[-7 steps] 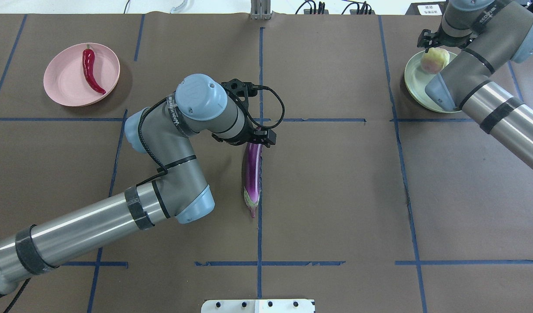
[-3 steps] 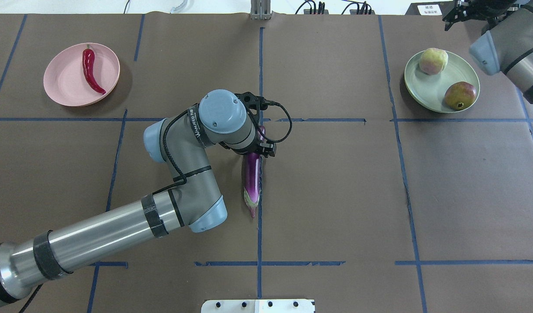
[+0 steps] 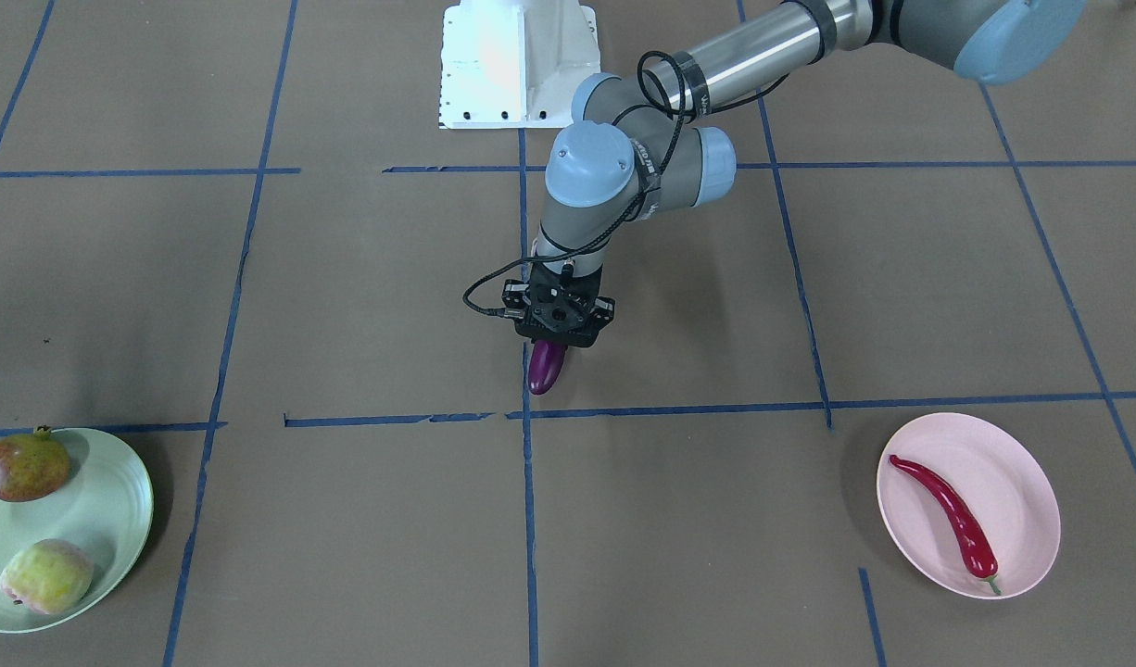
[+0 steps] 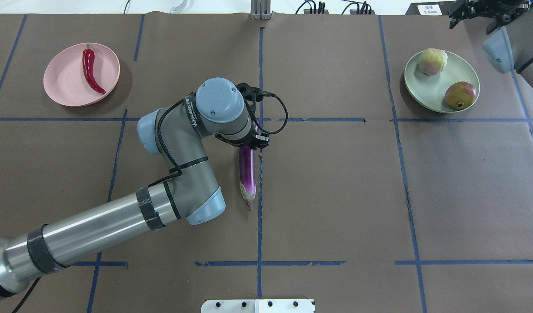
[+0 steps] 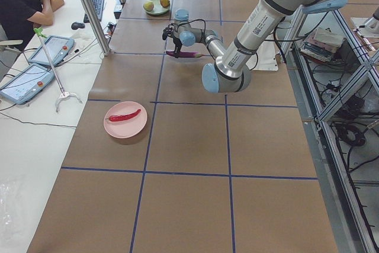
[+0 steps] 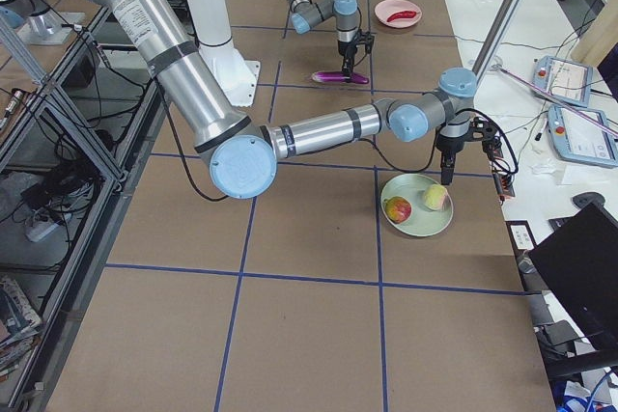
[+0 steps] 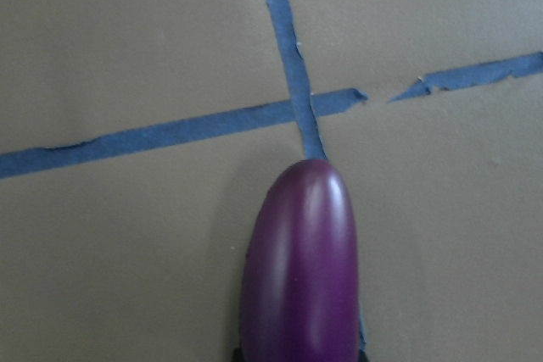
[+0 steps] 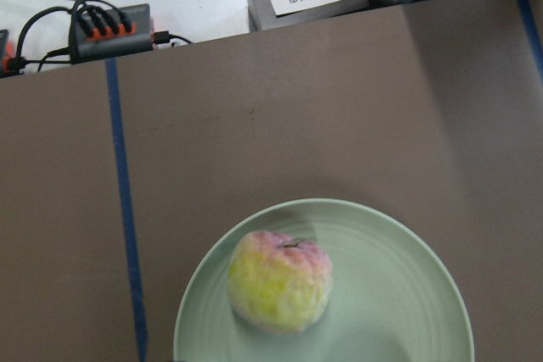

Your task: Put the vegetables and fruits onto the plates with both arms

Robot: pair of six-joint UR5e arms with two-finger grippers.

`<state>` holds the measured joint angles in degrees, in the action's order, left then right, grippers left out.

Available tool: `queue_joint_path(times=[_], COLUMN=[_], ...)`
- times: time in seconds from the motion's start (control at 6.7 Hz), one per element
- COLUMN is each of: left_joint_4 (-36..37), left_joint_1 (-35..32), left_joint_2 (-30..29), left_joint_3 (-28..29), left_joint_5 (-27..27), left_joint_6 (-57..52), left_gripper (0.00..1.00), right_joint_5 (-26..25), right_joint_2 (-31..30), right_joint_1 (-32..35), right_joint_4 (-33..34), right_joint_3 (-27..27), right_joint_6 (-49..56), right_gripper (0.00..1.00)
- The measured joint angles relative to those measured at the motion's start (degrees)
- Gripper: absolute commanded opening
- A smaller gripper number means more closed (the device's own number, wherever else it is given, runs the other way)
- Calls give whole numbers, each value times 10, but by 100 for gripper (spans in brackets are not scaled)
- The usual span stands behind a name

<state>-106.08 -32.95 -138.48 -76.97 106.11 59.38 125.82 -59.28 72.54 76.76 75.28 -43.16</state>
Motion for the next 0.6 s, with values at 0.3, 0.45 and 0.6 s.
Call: queue_joint_path(times=[0.3, 0.45, 0.6], left_joint_4=[21, 26, 27], left_joint_1=[-79, -132, -190], left_joint_2=[59, 104, 137], left_joint_3=[-72, -96, -88], left_joint_5=[4, 15, 48], left_joint_6=[9, 10, -3], left_gripper=[0, 0, 0], right_joint_5=[80, 95, 101], right_joint_2=[-85, -140, -200], right_joint_1=[3, 4, 4], right_joint_4=[1, 1, 1], right_joint_3=[113, 179, 233], right_joint_6=[5, 24, 65], right_gripper=[100, 100, 100])
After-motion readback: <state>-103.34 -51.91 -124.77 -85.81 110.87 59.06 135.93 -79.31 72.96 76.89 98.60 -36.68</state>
